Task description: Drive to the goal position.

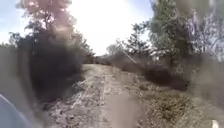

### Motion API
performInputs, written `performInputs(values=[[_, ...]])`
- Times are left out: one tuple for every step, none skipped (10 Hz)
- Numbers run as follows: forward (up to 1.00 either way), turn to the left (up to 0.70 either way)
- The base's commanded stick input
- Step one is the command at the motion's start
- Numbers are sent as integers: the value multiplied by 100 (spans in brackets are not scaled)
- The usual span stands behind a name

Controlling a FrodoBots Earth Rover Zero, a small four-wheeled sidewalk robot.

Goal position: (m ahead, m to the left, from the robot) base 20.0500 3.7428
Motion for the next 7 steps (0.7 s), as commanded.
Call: performInputs(values=[[100,27],[100,0],[100,0],[100,0],[100,0],[100,0],[100,0]])
